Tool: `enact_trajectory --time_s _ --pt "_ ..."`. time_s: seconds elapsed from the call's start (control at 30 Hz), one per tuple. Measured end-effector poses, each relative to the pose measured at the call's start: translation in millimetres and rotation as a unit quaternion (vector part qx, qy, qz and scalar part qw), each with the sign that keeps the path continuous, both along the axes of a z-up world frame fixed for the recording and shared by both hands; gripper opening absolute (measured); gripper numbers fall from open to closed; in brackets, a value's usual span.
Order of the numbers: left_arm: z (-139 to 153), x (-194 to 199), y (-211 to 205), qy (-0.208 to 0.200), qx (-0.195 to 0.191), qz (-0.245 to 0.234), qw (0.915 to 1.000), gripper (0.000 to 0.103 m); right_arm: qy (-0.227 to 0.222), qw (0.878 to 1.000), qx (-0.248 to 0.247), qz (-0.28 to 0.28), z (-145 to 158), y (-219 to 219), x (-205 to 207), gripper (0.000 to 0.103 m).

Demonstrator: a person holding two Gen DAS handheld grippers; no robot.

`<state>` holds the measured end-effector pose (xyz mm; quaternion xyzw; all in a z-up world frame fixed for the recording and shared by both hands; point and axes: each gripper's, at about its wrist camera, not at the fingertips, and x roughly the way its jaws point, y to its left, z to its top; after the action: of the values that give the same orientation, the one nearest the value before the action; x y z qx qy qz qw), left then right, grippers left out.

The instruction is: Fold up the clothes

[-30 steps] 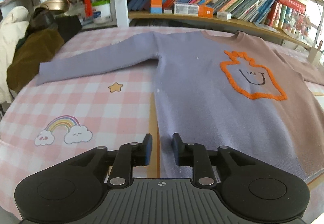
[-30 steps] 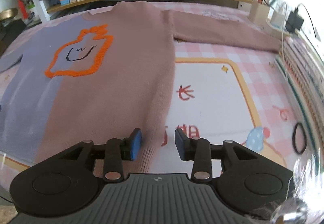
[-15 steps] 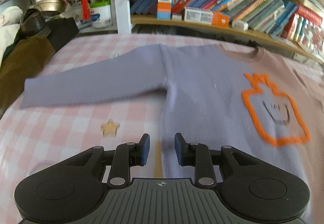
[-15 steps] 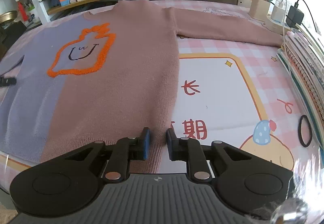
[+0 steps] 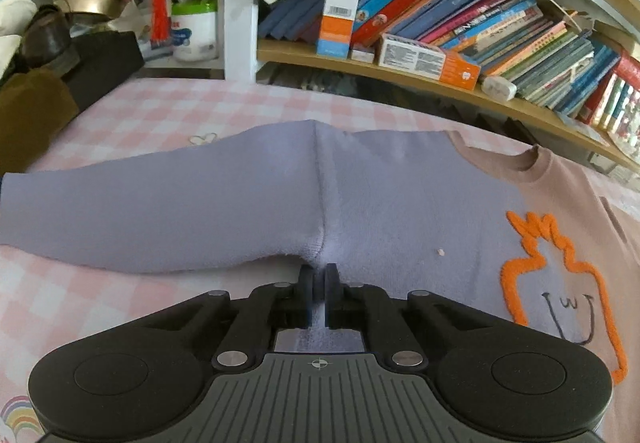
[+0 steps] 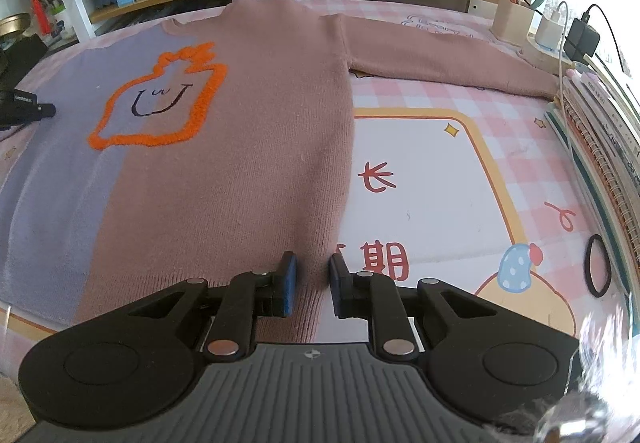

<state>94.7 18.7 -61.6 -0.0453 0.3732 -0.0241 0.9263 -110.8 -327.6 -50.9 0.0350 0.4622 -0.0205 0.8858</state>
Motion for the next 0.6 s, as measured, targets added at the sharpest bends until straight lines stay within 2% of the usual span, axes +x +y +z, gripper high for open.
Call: enact_trajectory --time_s 0.33,0.43,0.6 --pt "2 11 13 0.003 0.004 0.006 1.0 0.005 -0.003 1.0 -0.002 0.022 -2 5 9 0.016" --pt "2 9 14 0.0 0.004 0.007 1.0 0.012 -0.003 1.0 0.001 0.019 -2 5 9 0.016" --pt "10 -10 15 0.001 0.004 -0.001 1.0 0.018 -0.005 1.0 0.003 0.014 -2 4 8 0.017"
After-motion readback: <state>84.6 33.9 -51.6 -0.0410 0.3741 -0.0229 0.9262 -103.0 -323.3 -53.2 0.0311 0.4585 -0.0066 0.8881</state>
